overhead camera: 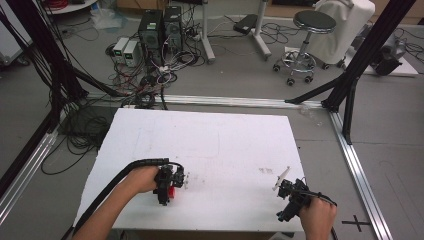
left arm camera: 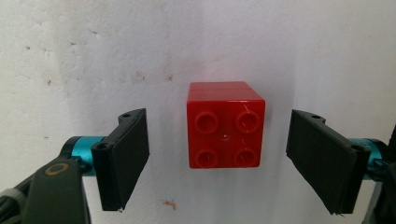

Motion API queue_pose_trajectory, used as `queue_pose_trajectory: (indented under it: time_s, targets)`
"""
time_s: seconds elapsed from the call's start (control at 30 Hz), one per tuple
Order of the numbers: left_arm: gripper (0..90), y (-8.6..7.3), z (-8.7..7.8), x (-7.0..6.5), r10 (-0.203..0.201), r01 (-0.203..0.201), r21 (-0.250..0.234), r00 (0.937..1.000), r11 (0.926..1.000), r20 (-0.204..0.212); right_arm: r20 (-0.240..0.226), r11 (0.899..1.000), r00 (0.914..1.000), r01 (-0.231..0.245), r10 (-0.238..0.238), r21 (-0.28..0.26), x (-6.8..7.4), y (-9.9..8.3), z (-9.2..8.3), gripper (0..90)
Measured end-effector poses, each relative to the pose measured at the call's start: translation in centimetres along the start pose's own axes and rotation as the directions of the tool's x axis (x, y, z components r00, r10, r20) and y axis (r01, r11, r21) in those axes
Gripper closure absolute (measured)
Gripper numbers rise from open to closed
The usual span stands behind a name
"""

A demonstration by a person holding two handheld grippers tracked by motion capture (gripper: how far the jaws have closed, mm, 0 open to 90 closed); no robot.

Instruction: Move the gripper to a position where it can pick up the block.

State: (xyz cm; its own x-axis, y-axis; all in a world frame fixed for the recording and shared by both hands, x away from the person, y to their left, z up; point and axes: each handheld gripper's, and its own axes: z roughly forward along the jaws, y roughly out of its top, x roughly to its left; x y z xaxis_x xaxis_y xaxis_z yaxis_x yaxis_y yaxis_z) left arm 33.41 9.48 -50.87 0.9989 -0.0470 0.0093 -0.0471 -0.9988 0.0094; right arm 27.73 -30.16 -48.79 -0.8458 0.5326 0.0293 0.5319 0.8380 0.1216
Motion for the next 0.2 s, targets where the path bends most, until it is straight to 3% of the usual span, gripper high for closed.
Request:
queue_pose_trajectory:
  time_s: [0.2]
  targets:
    - [21.6, -0.09, -0.22, -0.08, -0.004, 0.004, -0.004, 1.0000, 1.0000, -0.003, -0.002, 1.000, 1.0000, 0.002, -0.002, 0.001, 0.02, 0.03, -0.06, 6.6]
